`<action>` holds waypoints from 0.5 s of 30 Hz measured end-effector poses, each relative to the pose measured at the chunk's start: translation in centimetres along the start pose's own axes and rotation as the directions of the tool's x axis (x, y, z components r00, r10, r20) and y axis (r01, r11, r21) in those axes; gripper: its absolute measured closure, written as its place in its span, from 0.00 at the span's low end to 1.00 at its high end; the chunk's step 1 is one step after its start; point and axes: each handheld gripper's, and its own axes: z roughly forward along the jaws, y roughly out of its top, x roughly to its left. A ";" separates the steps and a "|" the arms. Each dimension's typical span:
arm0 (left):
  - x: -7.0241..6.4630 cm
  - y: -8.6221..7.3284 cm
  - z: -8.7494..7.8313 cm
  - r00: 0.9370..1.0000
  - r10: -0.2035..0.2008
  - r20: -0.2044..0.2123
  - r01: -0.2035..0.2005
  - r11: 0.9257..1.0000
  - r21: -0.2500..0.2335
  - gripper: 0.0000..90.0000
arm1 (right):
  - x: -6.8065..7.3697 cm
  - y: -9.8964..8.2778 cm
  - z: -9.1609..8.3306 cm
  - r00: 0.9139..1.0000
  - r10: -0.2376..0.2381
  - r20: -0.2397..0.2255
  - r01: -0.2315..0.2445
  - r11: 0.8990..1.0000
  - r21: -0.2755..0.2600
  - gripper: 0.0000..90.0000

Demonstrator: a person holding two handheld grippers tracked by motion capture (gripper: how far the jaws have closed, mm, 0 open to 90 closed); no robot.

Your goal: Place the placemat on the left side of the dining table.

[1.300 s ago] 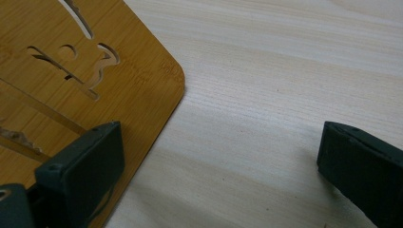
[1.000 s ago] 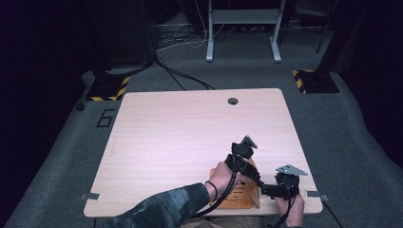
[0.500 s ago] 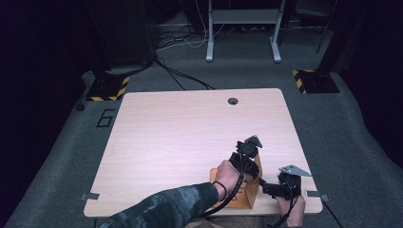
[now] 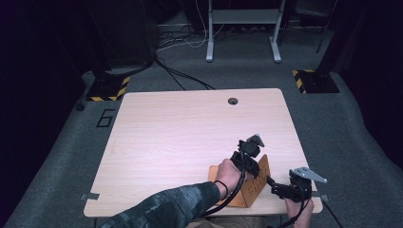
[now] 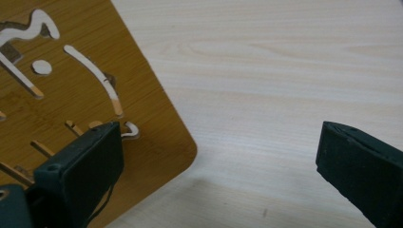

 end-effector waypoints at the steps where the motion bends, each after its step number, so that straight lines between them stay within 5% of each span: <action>1: 0.0 0.2 -0.3 1.000 0.009 -0.004 -0.009 1.000 -0.005 0.96 | -0.2 0.1 -0.2 1.000 -0.005 0.006 0.005 1.000 -0.009 0.01; 6: 0.7 0.6 -2.0 1.000 0.009 -0.017 -0.010 0.999 -0.040 0.96 | -0.9 0.2 0.2 0.999 -0.002 0.033 0.001 1.000 0.019 0.01; 15: 2.7 0.8 -4.6 0.999 -0.005 -0.053 0.001 0.997 -0.078 0.96 | -0.9 0.2 2.9 0.995 -0.073 0.065 0.064 0.989 0.134 0.01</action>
